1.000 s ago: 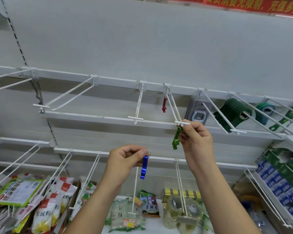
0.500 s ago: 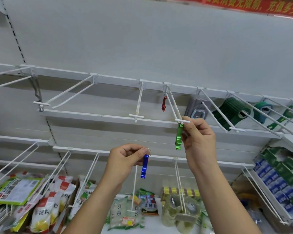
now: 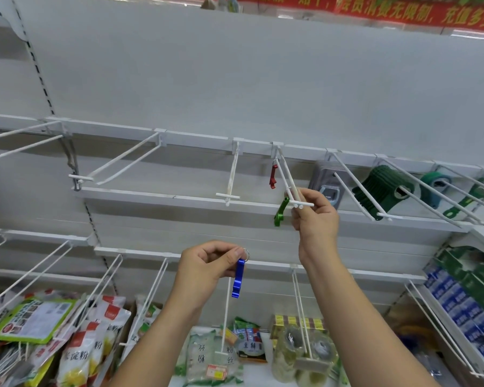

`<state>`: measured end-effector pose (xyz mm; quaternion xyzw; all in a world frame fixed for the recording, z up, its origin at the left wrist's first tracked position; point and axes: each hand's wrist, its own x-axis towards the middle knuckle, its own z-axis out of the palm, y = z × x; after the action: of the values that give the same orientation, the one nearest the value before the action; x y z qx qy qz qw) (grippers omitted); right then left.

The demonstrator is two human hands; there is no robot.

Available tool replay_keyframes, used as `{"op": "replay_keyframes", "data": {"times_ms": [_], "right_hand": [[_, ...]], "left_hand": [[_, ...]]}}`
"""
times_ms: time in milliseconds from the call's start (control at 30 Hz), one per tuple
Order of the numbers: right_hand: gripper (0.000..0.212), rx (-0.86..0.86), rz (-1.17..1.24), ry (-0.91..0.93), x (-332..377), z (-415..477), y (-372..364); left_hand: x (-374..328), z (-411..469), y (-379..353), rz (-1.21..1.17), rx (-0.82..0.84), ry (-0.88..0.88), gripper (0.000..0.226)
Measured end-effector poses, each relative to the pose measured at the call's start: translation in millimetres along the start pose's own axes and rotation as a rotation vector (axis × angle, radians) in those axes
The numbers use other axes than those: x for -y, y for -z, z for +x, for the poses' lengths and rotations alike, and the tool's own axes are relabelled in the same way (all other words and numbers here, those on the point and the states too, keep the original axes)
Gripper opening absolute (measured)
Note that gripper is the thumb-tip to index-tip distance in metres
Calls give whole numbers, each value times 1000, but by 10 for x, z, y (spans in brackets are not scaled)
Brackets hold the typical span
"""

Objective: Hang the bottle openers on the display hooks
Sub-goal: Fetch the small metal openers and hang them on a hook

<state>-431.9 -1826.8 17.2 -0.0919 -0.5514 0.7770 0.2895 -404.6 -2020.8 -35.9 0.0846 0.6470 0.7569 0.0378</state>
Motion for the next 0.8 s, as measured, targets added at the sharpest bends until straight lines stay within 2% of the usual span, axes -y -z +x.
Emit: {"op": "replay_keyframes", "data": {"times_ms": [200, 367, 533, 667, 800], "right_hand": [[11, 97, 61, -12, -58, 224, 15], [18, 158, -53, 6, -109, 316, 55], [14, 116, -204, 61, -93, 476, 16], [3, 66, -239, 30, -70, 617, -55], [3, 51, -236, -10, -82, 731, -123]], "left_hand": [[-56, 114, 16, -26, -31, -18, 11], [-68, 226, 56, -18, -29, -29, 10], [-34, 299, 74, -17, -34, -23, 9], [3, 347, 80, -11, -24, -10, 9], [19, 412, 92, -16, -30, -8, 9]]}}
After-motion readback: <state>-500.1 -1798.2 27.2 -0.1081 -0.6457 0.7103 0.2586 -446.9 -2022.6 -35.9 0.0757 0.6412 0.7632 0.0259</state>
